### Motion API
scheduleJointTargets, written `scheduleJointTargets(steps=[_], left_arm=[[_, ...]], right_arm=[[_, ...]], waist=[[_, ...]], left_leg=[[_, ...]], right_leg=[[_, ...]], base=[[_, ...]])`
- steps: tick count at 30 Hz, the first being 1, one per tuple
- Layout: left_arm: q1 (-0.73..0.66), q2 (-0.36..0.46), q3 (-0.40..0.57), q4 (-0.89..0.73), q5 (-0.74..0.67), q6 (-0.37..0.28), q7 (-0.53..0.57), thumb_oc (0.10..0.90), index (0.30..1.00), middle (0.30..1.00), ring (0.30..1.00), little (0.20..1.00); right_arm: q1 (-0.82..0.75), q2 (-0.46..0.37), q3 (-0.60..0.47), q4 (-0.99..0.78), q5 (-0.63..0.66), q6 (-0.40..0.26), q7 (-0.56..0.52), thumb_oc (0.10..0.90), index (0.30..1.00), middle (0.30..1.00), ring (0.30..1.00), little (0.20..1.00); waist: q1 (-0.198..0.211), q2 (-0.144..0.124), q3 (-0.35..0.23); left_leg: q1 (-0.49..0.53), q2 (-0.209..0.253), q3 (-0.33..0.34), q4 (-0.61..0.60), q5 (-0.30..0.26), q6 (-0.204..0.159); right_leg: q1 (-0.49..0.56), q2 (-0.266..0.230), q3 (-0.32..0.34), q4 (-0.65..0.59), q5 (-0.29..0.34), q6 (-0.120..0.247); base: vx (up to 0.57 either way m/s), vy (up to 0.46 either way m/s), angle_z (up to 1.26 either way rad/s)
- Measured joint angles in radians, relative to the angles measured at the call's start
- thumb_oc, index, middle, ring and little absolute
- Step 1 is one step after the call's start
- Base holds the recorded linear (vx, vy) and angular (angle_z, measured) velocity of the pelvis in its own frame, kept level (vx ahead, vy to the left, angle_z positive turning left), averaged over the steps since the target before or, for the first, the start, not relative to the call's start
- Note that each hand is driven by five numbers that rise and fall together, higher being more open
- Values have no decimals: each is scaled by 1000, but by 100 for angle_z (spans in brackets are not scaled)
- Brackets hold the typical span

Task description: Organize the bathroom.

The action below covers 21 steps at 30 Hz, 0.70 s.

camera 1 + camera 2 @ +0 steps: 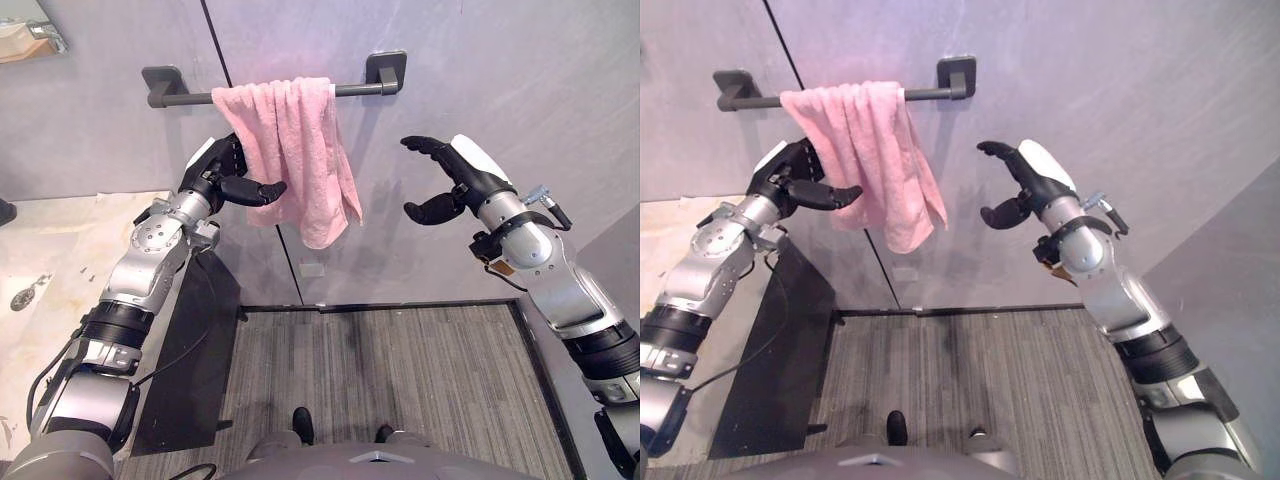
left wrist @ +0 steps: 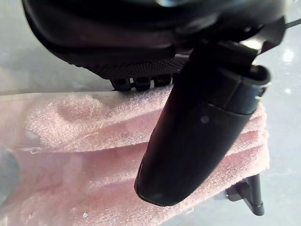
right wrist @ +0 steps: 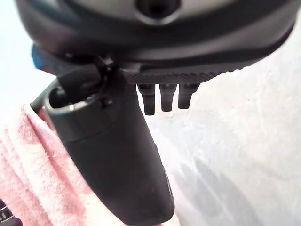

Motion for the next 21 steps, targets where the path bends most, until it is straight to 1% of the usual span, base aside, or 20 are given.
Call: scheduleJointTargets(steps=[6, 9, 11, 14, 16, 18, 21], left_arm=[[0, 0, 0, 0, -1, 0, 1, 800, 900, 900, 900, 900], [0, 0, 0, 0, -1, 0, 1, 800, 900, 900, 900, 900], [0, 0, 0, 0, -5, 0, 2, 800, 900, 900, 900, 900], [-2, -1, -1, 2, -22, 0, 3, 800, 900, 900, 900, 900], [-8, -1, -11, 12, -22, 0, 3, 800, 900, 900, 900, 900], [-15, -3, -25, 13, -23, 0, 0, 800, 900, 900, 900, 900], [-15, -3, -31, 14, -23, 0, -3, 800, 900, 900, 900, 900]], right_arm=[[-1, 7, 13, 0, 10, -4, -1, 800, 900, 900, 900, 900], [-2, 11, 36, -1, 11, -5, -2, 800, 900, 900, 900, 900], [-16, 28, 74, 0, 10, -4, -5, 800, 900, 900, 900, 900], [-64, 67, 135, 5, 12, 3, -12, 800, 900, 900, 900, 900], [-122, 115, 182, 38, 12, 12, -33, 800, 900, 900, 900, 900], [-171, 169, 200, 73, 13, 34, -65, 800, 900, 900, 900, 900], [-209, 192, 210, 121, 25, 46, -93, 800, 900, 900, 900, 900]], waist=[[6, 5, 2], [16, 5, 2], [24, 5, 2], [26, 5, 2], [32, 5, 2], [52, 6, 2], [62, 6, 2]], left_leg=[[0, 0, 0, 0, 0, 0], [0, 0, -1, 0, 0, 0], [0, -1, -2, 0, 0, 0], [0, -1, -6, 0, 0, 0], [7, -2, -14, 0, 0, 0], [10, -4, -24, 0, 0, 0], [12, -8, -32, 1, 0, 0]], right_leg=[[0, 0, 1, -1, 0, 0], [0, 0, 1, -1, 0, 0], [1, 0, -2, -2, 0, 0], [4, 0, -5, -3, 0, 0], [14, 0, -9, -8, 1, 0], [25, 0, -20, -17, 2, 1], [34, -1, -31, -21, 2, 1]], base=[[0, 0, 0], [0, 0, 0], [3, -2, 2], [5, -9, 3], [12, -10, 6], [26, -16, 15], [19, -12, 11]])
